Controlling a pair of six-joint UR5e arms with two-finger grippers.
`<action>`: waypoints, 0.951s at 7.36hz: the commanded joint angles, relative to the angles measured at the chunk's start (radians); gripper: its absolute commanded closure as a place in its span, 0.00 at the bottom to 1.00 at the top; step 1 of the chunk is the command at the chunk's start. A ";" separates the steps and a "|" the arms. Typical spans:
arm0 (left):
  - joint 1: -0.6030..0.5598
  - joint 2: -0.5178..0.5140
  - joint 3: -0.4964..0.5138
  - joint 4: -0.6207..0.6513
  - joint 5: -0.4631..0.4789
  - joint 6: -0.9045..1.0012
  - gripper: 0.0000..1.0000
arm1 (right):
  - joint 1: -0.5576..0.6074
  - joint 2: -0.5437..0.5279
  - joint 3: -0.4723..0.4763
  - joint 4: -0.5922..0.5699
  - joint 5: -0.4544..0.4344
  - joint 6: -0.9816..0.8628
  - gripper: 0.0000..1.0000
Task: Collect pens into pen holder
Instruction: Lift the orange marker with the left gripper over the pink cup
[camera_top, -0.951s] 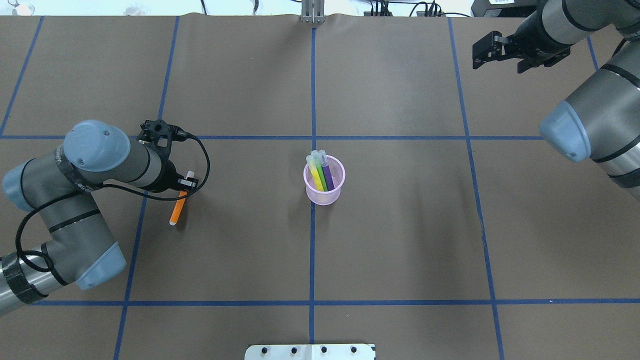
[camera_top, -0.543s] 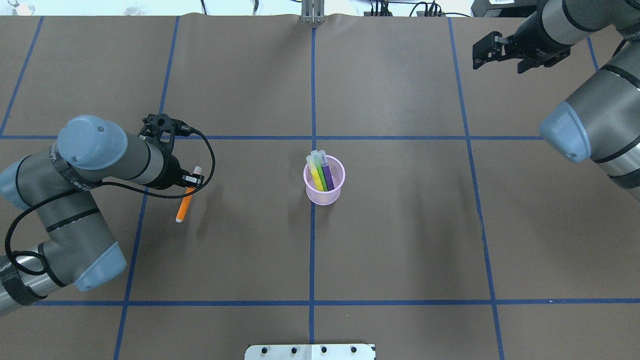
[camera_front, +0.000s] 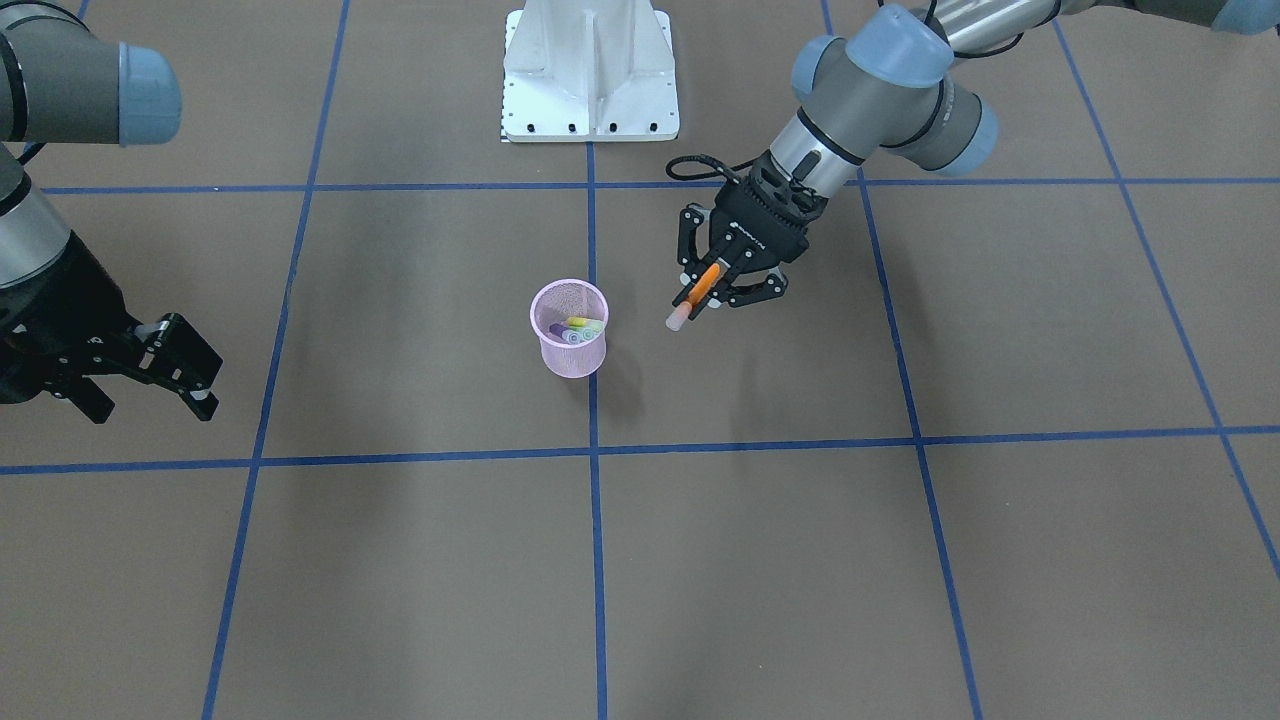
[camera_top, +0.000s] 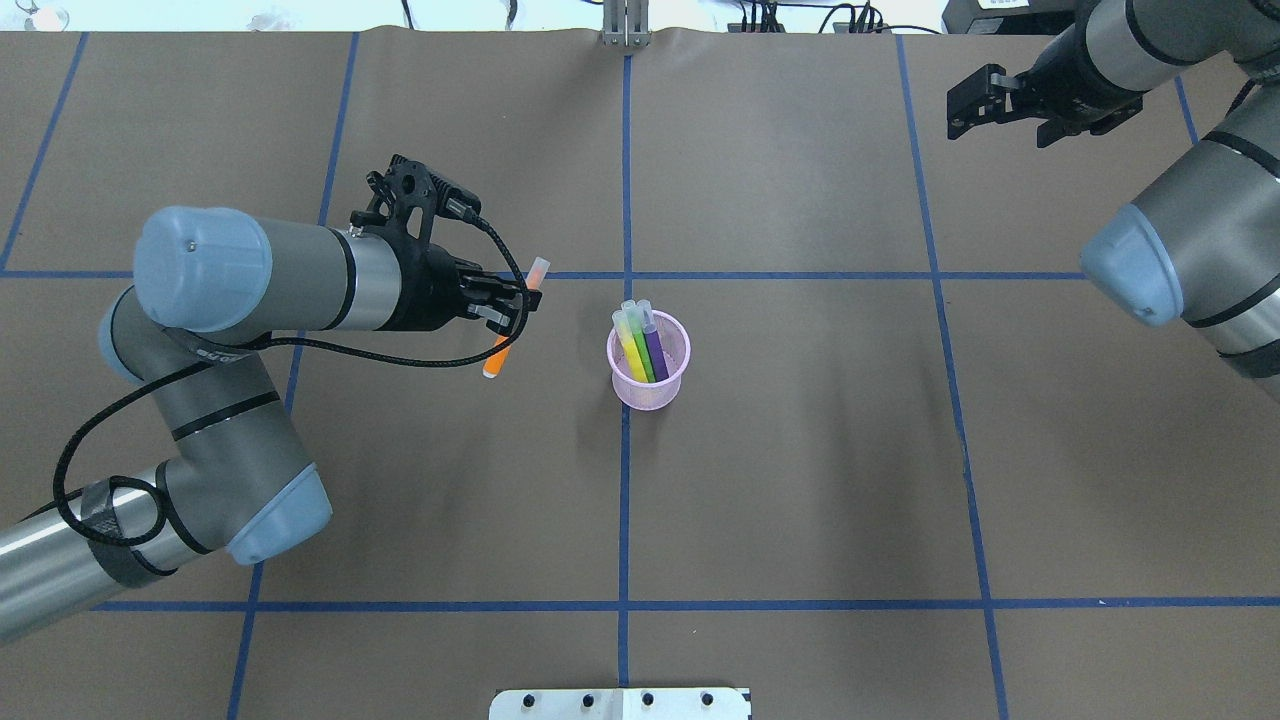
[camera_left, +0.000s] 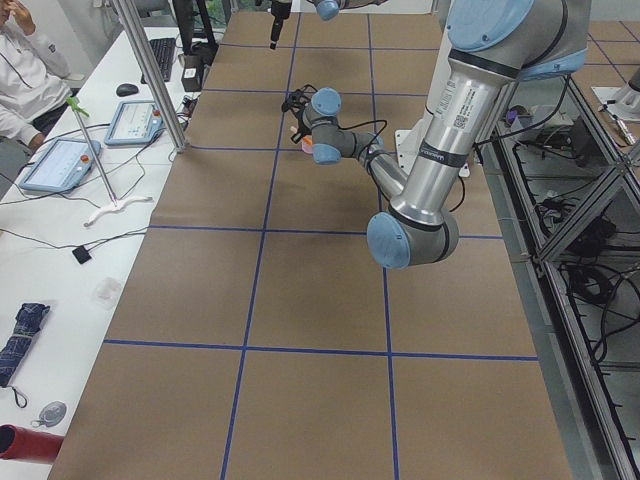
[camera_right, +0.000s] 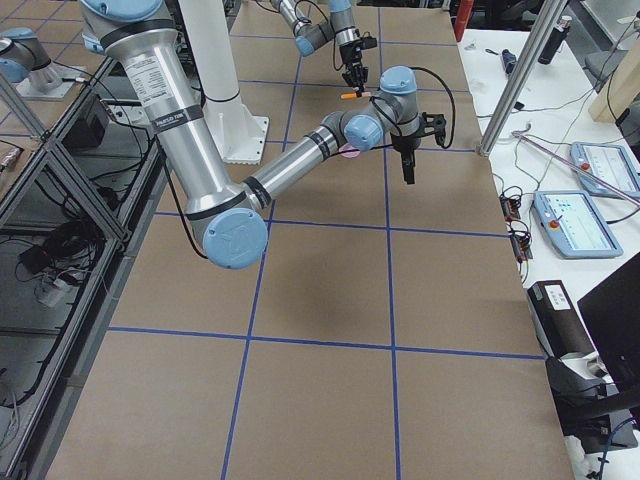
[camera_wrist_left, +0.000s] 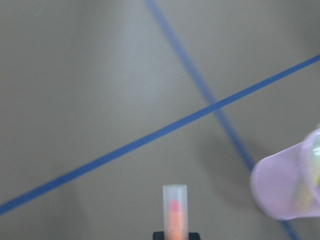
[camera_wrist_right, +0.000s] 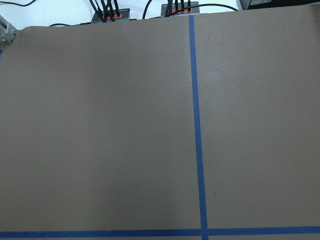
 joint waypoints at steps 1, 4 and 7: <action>0.008 -0.092 0.157 -0.369 0.054 0.077 1.00 | 0.000 0.001 -0.001 0.000 -0.002 -0.001 0.00; 0.101 -0.192 0.268 -0.468 0.174 0.107 1.00 | 0.000 0.001 0.001 0.002 -0.005 -0.001 0.00; 0.119 -0.205 0.304 -0.476 0.195 0.140 1.00 | 0.000 0.001 -0.001 0.002 -0.005 0.002 0.00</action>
